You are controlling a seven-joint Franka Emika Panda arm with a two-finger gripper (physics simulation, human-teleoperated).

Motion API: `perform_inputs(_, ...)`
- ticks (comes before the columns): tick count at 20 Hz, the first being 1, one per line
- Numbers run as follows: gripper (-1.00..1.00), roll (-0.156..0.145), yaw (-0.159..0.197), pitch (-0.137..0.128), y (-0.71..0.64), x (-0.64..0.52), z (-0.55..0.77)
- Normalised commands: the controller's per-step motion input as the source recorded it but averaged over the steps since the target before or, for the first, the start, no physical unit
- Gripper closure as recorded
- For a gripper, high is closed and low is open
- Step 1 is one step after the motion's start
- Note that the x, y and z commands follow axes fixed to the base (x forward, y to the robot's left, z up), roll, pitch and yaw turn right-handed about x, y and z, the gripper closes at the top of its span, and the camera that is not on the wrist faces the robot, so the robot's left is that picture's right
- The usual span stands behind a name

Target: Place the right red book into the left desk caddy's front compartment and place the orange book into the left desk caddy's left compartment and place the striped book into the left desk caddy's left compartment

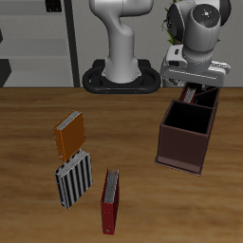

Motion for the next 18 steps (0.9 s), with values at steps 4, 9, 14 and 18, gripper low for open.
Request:
perform_inputs(4, -1.00, -0.036, 0.037, -0.033, -0.13, -0.06, 0.13)
perform_inputs(9, -1.00, -0.050, 0.113, -0.075, -0.38, -0.14, 0.28)
perform_inputs(14, -1.00, -0.007, 0.064, -0.030, -0.49, -0.16, 0.26)
perform_inputs(18, -1.00, 0.024, 0.187, -0.059, -0.80, -0.30, 0.39)
